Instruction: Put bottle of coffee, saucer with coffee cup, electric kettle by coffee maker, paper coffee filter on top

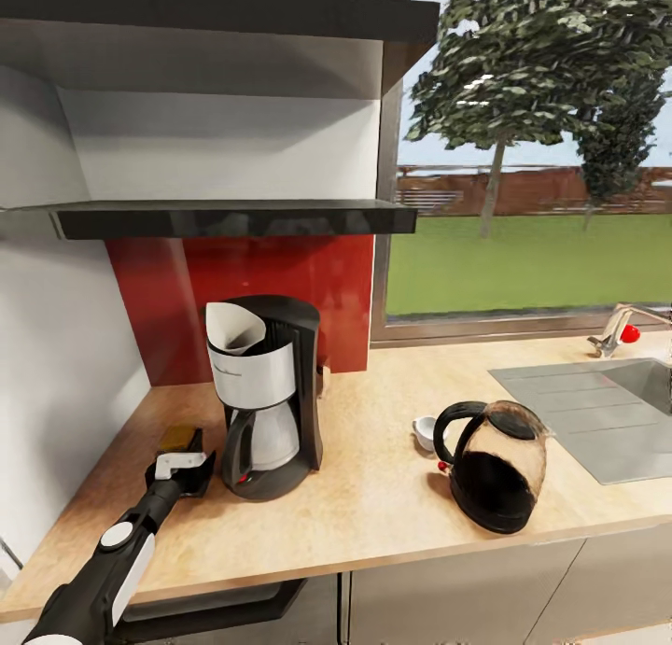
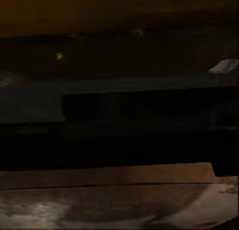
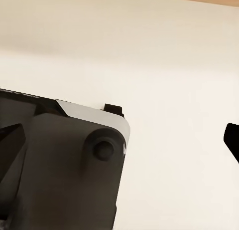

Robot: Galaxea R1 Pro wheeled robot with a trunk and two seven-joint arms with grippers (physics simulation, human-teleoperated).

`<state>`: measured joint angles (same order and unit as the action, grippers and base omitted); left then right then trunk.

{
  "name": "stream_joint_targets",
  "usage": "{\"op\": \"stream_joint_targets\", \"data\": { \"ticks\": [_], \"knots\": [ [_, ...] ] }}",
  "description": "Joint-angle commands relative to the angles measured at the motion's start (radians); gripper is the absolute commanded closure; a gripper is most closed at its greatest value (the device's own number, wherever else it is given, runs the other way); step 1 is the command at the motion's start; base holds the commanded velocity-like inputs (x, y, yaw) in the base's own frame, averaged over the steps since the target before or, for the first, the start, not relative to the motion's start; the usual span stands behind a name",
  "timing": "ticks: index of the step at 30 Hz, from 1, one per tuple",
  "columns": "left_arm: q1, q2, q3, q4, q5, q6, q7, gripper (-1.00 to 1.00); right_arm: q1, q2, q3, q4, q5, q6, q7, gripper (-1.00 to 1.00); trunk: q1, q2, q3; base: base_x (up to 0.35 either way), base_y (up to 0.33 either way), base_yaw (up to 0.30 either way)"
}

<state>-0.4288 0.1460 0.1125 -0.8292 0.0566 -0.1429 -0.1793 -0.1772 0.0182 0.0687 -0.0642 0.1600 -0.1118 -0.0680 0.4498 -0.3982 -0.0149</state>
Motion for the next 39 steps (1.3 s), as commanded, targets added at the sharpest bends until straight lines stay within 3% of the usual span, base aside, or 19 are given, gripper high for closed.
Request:
{"op": "stream_joint_targets", "data": {
  "ticks": [1, 18, 22, 29, 39],
  "knots": [
    [-0.001, 0.0, 0.002, 0.001, 0.006, -0.001, -0.008, -1.0, -0.001, 0.0, 0.006, 0.001, 0.006, -0.002, -0.007, -1.0, 0.0, -0.002, -0.002, -0.256, 0.0, 0.0],
    [0.01, 0.0, 0.002, 0.001, 0.006, -0.001, -0.012, -1.0, -0.001, 0.0, 0.006, 0.001, 0.006, -0.001, -0.007, -1.0, 0.0, -0.002, -0.002, -0.331, 0.0, 0.0],
    [0.07, -0.002, 0.0, -0.009, 0.006, -0.007, -0.022, -1.0, -0.001, 0.001, 0.006, 0.0, 0.005, -0.002, -0.006, -1.0, 0.0, -0.002, -0.002, -0.335, 0.0, 0.0],
    [0.245, -0.039, -0.006, 0.0, 0.003, -0.181, -0.05, -1.0, -0.001, 0.003, 0.006, -0.003, 0.004, -0.003, -0.006, -1.0, 0.0, -0.002, -0.002, -0.088, 0.0, 0.0],
    [0.438, -0.048, -0.005, 0.051, 0.004, -0.27, -0.066, -1.0, -0.001, 0.004, 0.005, -0.005, 0.003, -0.002, -0.005, -1.0, 0.0, -0.002, -0.002, -0.002, 0.0, -0.038]
  ]
}}
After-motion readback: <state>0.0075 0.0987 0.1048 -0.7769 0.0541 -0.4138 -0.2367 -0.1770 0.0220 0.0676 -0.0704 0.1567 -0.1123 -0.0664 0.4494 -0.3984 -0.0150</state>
